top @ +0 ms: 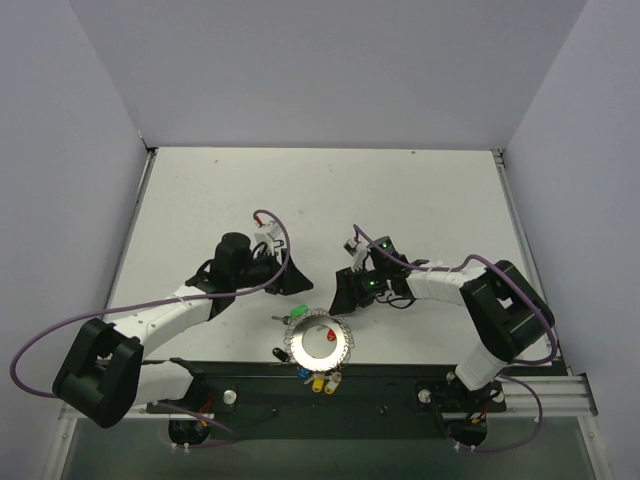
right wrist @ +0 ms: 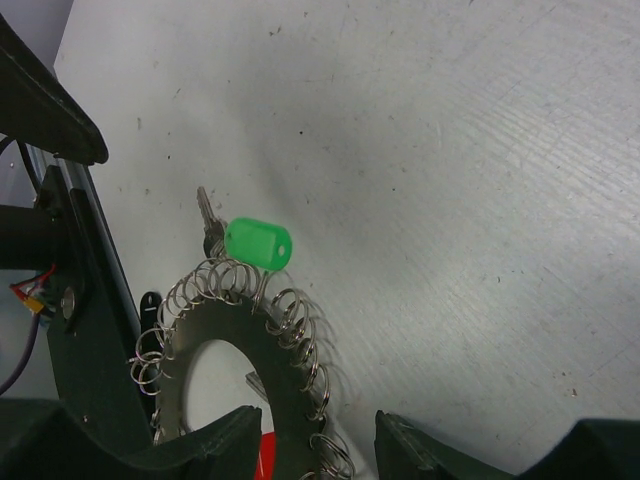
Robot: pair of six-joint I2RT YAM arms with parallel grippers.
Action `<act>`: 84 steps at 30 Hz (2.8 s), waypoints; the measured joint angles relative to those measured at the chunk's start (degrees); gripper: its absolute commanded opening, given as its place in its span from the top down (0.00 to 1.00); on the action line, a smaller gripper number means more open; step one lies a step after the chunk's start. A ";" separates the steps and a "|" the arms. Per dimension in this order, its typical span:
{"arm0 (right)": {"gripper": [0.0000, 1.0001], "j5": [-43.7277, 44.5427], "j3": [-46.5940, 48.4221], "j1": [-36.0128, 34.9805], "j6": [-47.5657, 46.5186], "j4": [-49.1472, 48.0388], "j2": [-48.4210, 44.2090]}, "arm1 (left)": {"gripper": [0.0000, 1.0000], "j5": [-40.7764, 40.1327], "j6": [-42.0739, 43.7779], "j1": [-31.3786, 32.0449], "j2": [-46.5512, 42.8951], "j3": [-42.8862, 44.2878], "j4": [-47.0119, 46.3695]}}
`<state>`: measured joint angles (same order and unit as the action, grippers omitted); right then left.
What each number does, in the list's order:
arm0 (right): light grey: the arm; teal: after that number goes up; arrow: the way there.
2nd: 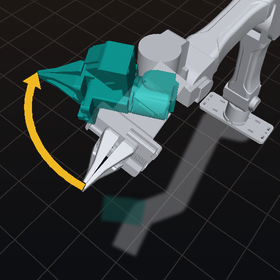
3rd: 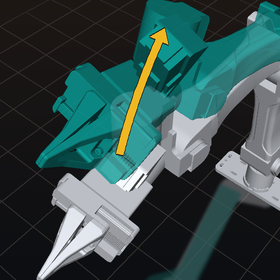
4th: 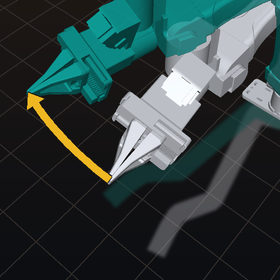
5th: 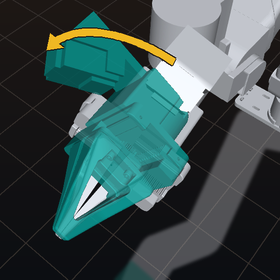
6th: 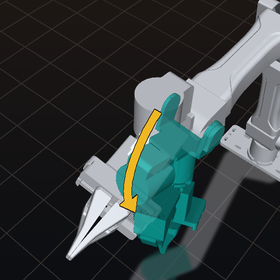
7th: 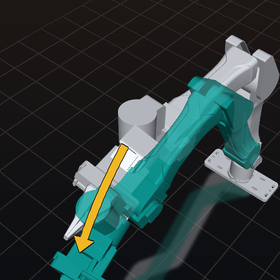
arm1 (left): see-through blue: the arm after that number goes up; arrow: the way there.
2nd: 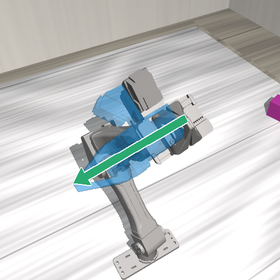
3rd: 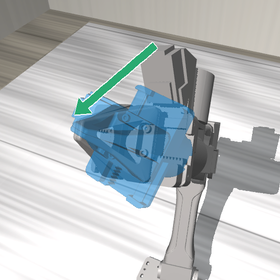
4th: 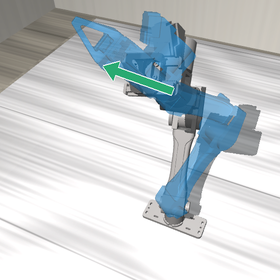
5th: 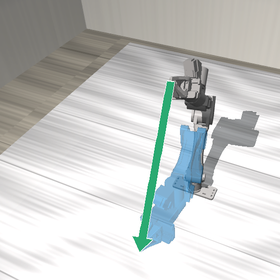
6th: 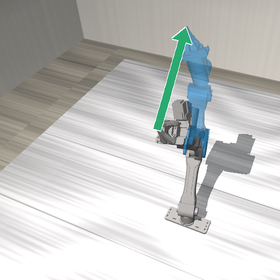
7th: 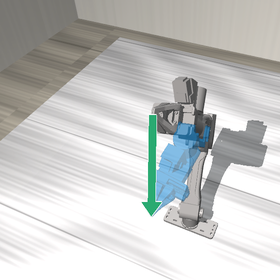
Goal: Put the keys on the keyring
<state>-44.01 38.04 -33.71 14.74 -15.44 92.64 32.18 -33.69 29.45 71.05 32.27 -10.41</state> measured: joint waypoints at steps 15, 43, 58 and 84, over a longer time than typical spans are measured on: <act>0.64 -1.70 0.90 -1.16 -2.56 1.53 1.81 | 0.36 0.00 0.76 -0.70 -1.42 0.00 1.70; 0.76 2.32 1.49 -2.75 -4.70 10.93 -0.63 | 0.36 -0.02 1.57 -1.07 -2.80 0.00 3.93; 0.82 2.91 3.69 -4.17 -3.91 11.37 -0.61 | 0.36 -0.07 1.60 -1.07 -4.07 0.00 4.33; 1.00 4.98 5.92 -6.36 -2.97 12.07 0.98 | 0.36 -0.50 2.45 -1.07 -6.45 0.00 5.60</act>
<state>-39.03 43.97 -40.07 11.77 -3.38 93.62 31.68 -31.24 28.38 64.60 32.27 -4.82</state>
